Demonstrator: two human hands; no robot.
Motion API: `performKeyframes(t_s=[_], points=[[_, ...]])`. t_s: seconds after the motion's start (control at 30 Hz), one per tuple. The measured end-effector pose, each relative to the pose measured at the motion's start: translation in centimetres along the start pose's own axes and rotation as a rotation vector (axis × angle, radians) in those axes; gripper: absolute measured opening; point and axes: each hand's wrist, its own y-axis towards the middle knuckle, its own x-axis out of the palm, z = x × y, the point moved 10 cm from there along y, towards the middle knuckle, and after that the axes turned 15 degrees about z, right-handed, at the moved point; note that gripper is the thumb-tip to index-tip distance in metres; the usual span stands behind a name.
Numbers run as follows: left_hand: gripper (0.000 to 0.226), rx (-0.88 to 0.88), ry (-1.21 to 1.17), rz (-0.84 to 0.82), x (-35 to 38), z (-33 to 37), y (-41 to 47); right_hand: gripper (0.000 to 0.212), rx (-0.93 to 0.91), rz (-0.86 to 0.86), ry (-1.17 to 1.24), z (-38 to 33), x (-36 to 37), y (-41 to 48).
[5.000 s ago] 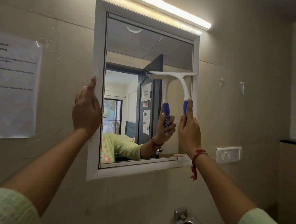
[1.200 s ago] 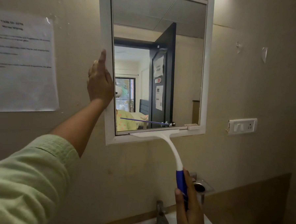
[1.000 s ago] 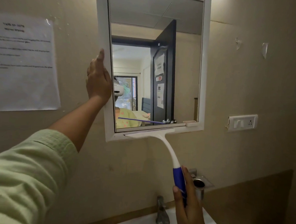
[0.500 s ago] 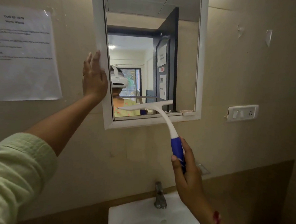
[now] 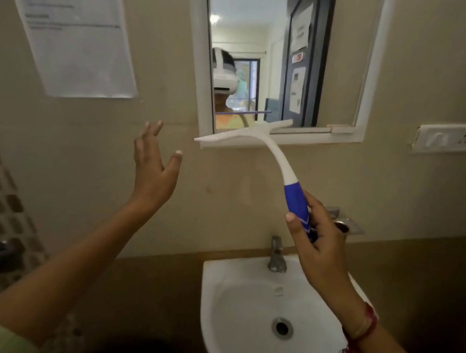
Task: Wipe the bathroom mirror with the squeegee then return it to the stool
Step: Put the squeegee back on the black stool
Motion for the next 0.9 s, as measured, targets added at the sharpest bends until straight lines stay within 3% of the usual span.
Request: performKeyframes(t_s=[0.3,0.47,0.9], points=[[0.056,-0.175,0.172,-0.083,-5.6,-7.3,-8.0,0.017,0.144,-0.268,0.048,0.6,5.5,-3.5],[0.064,-0.275,0.219,-0.071,-9.4,-10.9,-12.7,0.018,0.25,-0.424,0.127,0.9,9.3,-6.5],[0.054,-0.637,0.422,-0.025,-19.1,-22.0,-24.9,0.034,0.524,-0.871,0.112,2.8,23.0,-19.8]])
